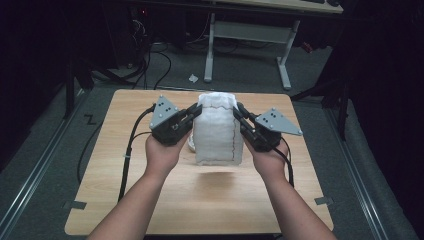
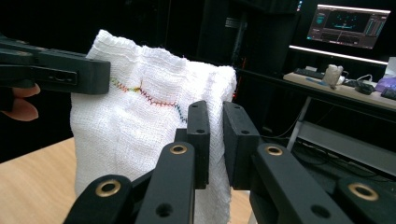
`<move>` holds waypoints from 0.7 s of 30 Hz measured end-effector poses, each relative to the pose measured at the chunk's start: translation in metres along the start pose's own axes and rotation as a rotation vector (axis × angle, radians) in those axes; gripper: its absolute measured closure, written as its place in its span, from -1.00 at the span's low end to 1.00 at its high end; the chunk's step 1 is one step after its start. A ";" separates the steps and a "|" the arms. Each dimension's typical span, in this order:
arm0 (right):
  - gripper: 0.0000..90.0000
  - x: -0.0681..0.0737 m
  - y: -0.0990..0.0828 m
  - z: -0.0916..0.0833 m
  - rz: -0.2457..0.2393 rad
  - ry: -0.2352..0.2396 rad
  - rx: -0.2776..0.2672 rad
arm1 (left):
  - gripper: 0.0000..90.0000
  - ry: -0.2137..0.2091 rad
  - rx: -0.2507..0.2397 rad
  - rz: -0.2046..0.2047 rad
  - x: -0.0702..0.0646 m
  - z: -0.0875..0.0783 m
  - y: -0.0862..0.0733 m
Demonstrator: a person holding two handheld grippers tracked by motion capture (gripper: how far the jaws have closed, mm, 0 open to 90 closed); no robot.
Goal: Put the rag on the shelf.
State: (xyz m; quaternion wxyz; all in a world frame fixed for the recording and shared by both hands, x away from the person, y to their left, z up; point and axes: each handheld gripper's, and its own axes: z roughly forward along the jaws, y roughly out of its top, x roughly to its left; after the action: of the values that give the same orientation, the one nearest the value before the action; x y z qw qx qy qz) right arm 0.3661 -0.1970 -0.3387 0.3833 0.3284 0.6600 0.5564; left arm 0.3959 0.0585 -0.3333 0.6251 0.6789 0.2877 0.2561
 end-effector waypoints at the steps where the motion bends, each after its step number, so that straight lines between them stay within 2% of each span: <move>1: 0.83 -0.001 0.001 0.002 -0.003 -0.005 -0.002 | 0.91 0.007 0.002 0.008 0.002 0.003 0.001; 4: 0.83 -0.005 0.004 0.012 -0.002 -0.011 0.000 | 0.91 0.021 0.010 0.027 0.009 0.012 0.004; 7: 0.83 -0.009 0.006 0.021 -0.004 -0.021 0.005 | 0.91 0.017 -0.002 0.029 0.017 0.019 0.008; 13: 0.83 -0.019 0.013 0.037 0.015 -0.029 -0.001 | 0.91 0.028 0.006 0.012 0.031 0.033 0.016; 17: 0.83 -0.023 0.014 0.048 0.035 -0.028 0.004 | 0.91 0.047 0.044 0.064 0.038 0.043 0.020; 21: 0.83 -0.029 0.015 0.058 0.045 -0.026 0.013 | 0.91 0.049 0.051 0.056 0.047 0.048 0.024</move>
State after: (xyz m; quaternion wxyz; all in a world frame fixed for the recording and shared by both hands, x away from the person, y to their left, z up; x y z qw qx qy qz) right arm 0.4313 -0.1913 -0.3253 0.3768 0.3530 0.6511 0.5563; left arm 0.4646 0.0568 -0.3142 0.5930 0.6960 0.2903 0.2823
